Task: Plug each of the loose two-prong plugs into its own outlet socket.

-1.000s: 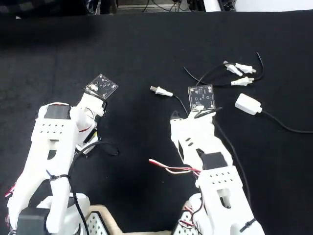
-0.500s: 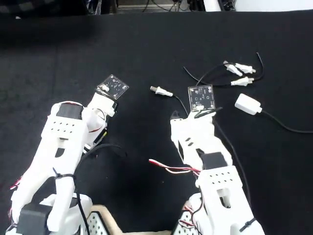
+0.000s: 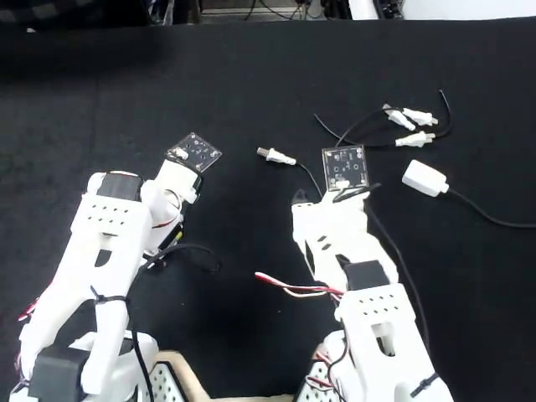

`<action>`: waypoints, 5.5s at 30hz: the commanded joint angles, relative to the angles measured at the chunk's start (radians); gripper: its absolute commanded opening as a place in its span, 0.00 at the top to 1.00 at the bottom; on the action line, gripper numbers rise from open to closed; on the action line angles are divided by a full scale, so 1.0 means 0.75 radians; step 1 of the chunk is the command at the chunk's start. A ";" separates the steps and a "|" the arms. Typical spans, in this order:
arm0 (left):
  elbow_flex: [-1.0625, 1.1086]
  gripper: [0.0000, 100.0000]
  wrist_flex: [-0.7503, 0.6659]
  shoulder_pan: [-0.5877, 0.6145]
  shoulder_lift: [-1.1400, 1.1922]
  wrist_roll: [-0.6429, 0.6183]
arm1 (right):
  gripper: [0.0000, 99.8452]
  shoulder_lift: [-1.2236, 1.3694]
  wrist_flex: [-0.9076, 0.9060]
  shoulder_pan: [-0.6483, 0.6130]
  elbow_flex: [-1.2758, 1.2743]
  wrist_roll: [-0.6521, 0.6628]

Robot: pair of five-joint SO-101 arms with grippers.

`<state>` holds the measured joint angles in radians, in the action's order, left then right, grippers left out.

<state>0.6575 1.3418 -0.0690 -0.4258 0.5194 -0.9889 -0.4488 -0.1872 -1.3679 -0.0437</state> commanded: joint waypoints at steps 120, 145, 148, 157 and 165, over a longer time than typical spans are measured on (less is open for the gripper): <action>-1.224 0.77 0.176 0.629 0.385 -0.227 | 0.65 0.105 -0.096 -0.479 0.159 0.000; -0.146 0.77 -0.329 0.811 0.372 -0.505 | 0.65 1.284 -0.534 -0.947 1.274 0.016; -0.101 0.77 -0.383 0.813 0.372 -0.573 | 0.65 1.355 -0.534 -0.974 1.355 0.016; 0.081 0.77 -0.653 0.911 0.372 -0.702 | 0.65 1.589 -0.542 -1.045 1.552 0.016; 0.093 0.77 -0.667 0.901 0.372 -0.710 | 0.79 1.632 -0.546 -1.041 1.634 0.027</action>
<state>0.7296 0.8569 0.6061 -0.1281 -0.0023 0.2401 -0.8508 -0.9620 -0.2033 -0.0238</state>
